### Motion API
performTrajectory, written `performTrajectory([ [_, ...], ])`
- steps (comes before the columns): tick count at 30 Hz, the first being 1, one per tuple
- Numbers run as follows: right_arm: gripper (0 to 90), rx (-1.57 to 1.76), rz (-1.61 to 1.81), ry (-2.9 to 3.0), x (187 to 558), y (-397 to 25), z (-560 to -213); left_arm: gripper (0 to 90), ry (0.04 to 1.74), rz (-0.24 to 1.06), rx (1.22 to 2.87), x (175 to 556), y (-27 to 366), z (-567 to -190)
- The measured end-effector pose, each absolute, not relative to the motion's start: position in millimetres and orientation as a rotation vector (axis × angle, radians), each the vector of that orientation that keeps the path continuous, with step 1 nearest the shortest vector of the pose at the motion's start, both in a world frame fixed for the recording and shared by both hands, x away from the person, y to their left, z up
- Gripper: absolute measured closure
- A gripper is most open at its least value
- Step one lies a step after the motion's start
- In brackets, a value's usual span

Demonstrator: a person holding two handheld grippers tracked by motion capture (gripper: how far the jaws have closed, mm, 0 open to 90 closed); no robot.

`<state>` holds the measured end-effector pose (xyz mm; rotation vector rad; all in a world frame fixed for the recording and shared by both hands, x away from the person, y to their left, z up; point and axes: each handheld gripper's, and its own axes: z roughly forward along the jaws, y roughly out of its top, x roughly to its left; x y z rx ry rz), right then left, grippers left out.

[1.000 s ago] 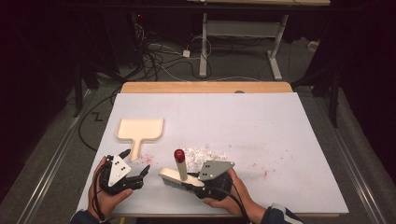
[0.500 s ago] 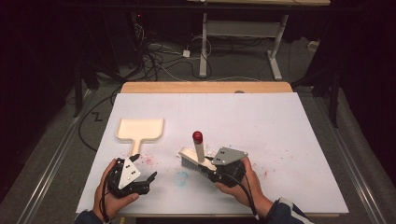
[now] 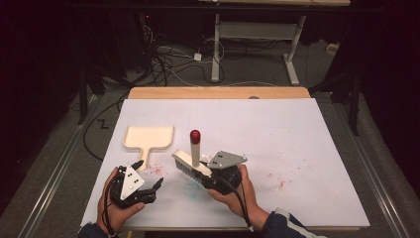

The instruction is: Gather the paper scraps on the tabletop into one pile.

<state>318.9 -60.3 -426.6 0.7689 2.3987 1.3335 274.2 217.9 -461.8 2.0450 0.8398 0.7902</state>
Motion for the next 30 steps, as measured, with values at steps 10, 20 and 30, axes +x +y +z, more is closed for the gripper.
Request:
performTrajectory([
  [10, 67.9, 0.952, 1.195, 2.296, 333, -77, -434, 17.3, 0.770, 0.770, 2.108, 271, 210, -464],
  [20, 67.9, 0.878, 1.337, 2.256, 319, -113, -398, 17.2, 0.747, 0.754, 2.143, 272, 205, -466],
  [30, 67.9, 0.608, 1.300, 2.304, 285, -179, -376, 16.7, 0.733, 0.737, 2.170, 272, 202, -468],
])
